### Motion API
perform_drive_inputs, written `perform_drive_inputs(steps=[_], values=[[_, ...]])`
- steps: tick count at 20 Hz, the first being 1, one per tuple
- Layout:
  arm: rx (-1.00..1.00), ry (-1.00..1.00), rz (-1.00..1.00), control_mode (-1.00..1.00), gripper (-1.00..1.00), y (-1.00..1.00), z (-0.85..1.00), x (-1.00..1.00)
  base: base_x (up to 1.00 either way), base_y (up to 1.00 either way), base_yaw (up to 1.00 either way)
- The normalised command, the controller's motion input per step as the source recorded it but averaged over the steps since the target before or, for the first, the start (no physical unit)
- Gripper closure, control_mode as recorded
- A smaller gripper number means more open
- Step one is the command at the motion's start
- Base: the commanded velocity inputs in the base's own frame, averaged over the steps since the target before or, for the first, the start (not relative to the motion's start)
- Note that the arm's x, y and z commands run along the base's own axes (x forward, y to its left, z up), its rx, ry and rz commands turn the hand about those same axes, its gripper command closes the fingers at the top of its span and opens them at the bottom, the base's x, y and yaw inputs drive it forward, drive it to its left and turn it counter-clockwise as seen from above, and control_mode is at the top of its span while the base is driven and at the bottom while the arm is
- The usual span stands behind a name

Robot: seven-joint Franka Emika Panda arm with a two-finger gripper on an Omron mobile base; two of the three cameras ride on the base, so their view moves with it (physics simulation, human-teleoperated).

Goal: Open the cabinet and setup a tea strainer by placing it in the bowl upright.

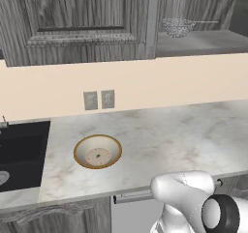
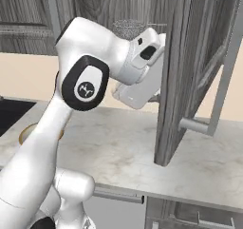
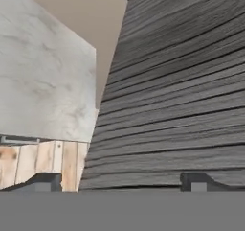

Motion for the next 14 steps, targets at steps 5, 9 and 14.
perform_drive_inputs(steps=[5,9,14], values=[[0.12,0.08,0.15,-1.0,-1.0,-0.4,-0.18,0.33,0.0,0.0,0.0],[0.04,0.08,0.21,-1.0,-1.0,0.26,-0.27,0.3,0.0,0.0,0.0],[0.05,0.0,0.34,-1.0,-1.0,0.56,-0.24,0.37,0.0,0.0,0.0]])
